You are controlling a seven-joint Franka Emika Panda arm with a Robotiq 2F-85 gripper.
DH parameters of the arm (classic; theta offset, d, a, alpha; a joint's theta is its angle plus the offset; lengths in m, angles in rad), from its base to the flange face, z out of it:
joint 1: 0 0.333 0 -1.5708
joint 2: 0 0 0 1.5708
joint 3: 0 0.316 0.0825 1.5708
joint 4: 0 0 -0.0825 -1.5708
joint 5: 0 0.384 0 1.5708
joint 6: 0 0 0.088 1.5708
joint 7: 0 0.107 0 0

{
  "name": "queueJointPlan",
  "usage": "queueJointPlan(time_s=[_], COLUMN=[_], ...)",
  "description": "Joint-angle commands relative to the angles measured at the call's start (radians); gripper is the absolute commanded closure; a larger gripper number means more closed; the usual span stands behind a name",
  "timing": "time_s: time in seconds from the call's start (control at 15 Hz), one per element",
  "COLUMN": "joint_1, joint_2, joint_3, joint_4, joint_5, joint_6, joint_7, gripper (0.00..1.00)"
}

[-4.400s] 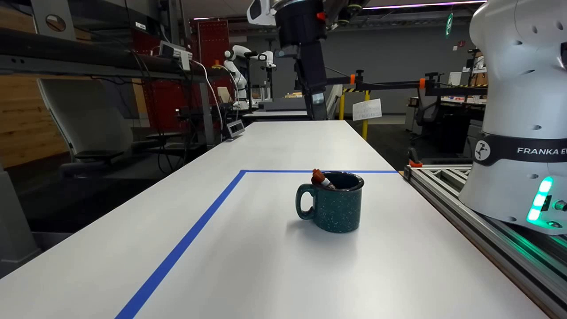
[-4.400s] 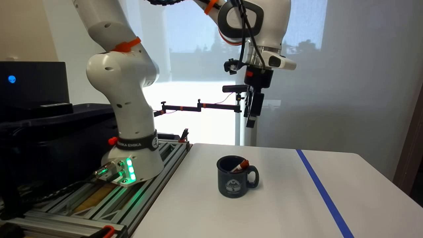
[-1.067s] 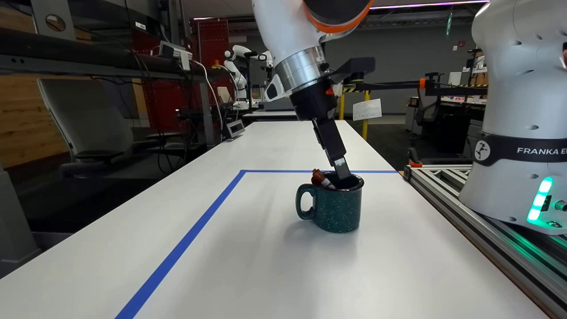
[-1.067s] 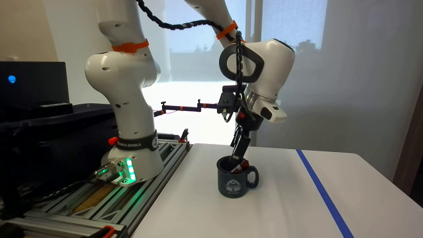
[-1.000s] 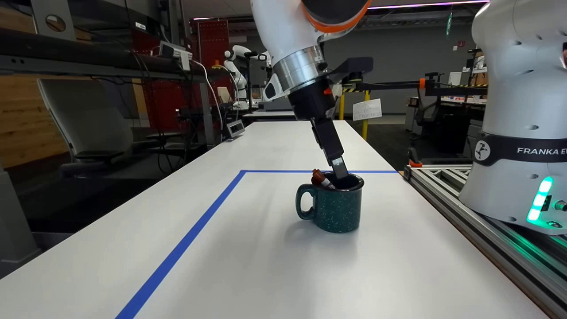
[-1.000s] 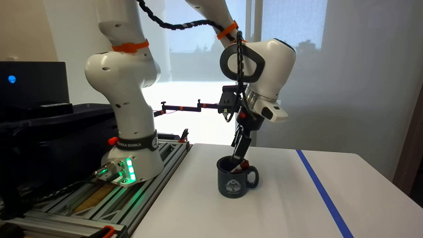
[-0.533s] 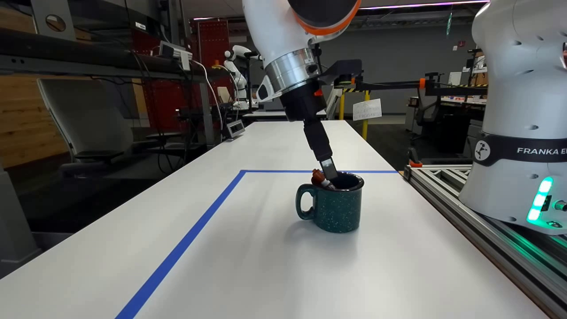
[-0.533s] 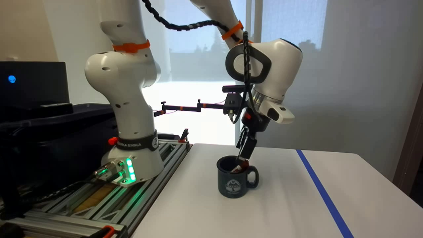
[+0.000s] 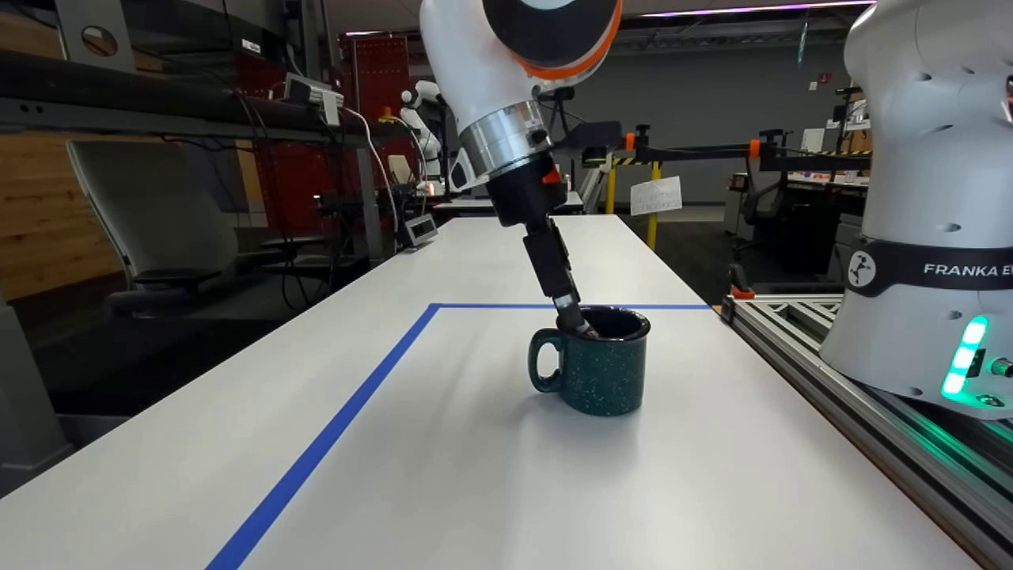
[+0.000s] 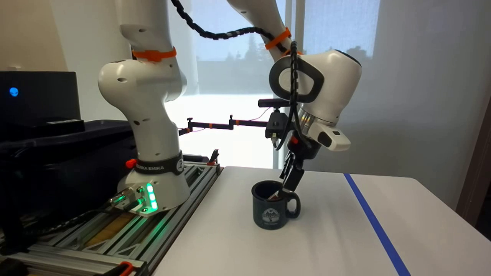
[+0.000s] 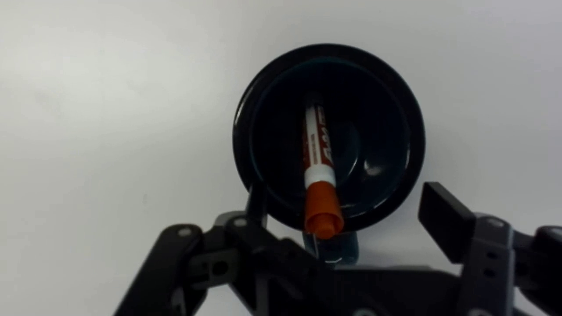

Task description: Put the marker on the table

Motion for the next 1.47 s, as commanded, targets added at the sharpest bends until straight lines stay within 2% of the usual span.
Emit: queueJointPlan(time_s=[0.0,0.07,0.2,0.33,0.4,0.47,0.6,0.87,0.93,1.4], joint_1=[-0.003,-0.003,-0.004,-0.003,-0.003,-0.002,-0.001,0.004,0.006,0.013], joint_2=[0.024,0.027,0.030,0.028,0.028,0.025,0.021,0.012,0.007,0.008], joint_3=[0.003,0.003,0.003,0.005,0.005,0.006,0.008,0.011,0.013,0.016], joint_4=[0.026,0.031,0.045,0.054,0.060,0.062,0.064,0.052,0.047,0.059], joint_5=[0.007,0.006,0.012,0.017,0.020,0.019,0.018,0.002,-0.009,-0.058], joint_6=[0.001,0.003,-0.004,-0.004,-0.008,-0.007,-0.010,-0.012,-0.011,-0.039], joint_7=[0.022,0.024,0.028,0.032,0.034,0.038,0.038,0.056,0.068,0.160], gripper=[0.27,0.27,0.41,0.35,0.37,0.35,0.35,0.50,0.58,0.54])
